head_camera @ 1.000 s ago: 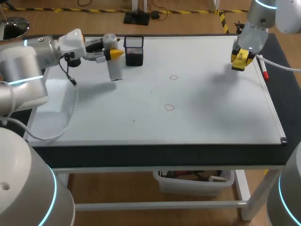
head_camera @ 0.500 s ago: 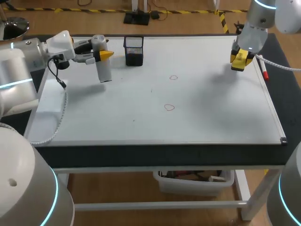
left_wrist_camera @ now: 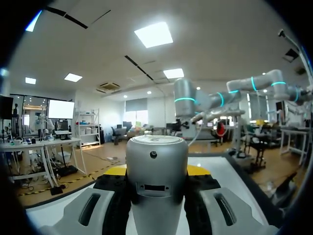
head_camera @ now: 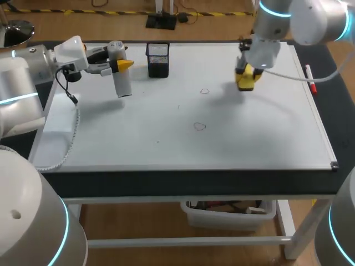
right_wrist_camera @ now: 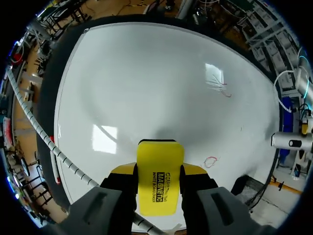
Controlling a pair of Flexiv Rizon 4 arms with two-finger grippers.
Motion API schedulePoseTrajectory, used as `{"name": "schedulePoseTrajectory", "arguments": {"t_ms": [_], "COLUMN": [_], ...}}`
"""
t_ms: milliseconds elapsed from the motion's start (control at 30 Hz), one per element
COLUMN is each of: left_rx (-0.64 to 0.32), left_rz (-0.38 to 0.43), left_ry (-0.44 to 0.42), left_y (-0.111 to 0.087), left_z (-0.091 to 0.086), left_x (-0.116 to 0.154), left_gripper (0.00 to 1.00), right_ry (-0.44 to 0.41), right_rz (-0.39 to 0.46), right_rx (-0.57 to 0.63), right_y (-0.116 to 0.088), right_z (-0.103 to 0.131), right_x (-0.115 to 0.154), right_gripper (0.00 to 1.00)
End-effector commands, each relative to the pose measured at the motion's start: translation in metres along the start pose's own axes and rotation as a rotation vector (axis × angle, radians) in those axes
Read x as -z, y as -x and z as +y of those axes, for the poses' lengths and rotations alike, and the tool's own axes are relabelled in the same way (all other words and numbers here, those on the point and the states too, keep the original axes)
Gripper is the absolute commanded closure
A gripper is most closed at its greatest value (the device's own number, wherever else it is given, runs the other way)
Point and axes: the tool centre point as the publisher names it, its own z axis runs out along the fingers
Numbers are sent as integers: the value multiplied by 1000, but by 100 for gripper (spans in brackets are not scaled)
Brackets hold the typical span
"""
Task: Pick up the inspection probe, press it on each red-marked spot on the whiteboard one by one, put down the probe, pick up the eraser, and wipe off all the red marks.
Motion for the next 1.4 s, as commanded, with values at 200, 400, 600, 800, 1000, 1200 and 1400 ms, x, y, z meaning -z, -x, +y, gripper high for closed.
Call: {"name": "schedulePoseTrajectory", "arguments": {"t_ms": [200, 400, 600, 800, 1000, 1200, 1400], "left_rx": [-2, -2, -2, -2, -2, -2, -2], "left_rz": [-1, -1, -1, -1, -1, -1, -1], "left_ry": [-2, -2, -2, -2, -2, -2, -2], "left_y": [0, 0, 0, 0, 0, 0, 0], "left_z": [-1, -1, -1, -1, -1, -1, -1], "left_x": [0, 0, 0, 0, 0, 0, 0], "left_gripper": [100, 100, 100, 100, 100, 100, 100], "right_ry": [-21, -4, 4, 19, 20, 15, 18], "right_rz": [3, 2, -13, -10, -7, -6, -2], "right_rx": [132, 174, 161, 154, 151, 161, 170], "right_y": [62, 87, 105, 115, 120, 122, 121], "right_z": [6, 7, 7, 5, -5, -11, -16], "right_x": [-2, -13, -24, -38, -50, -54, -57], "right_gripper": [100, 100, 100, 100, 100, 100, 100]}}
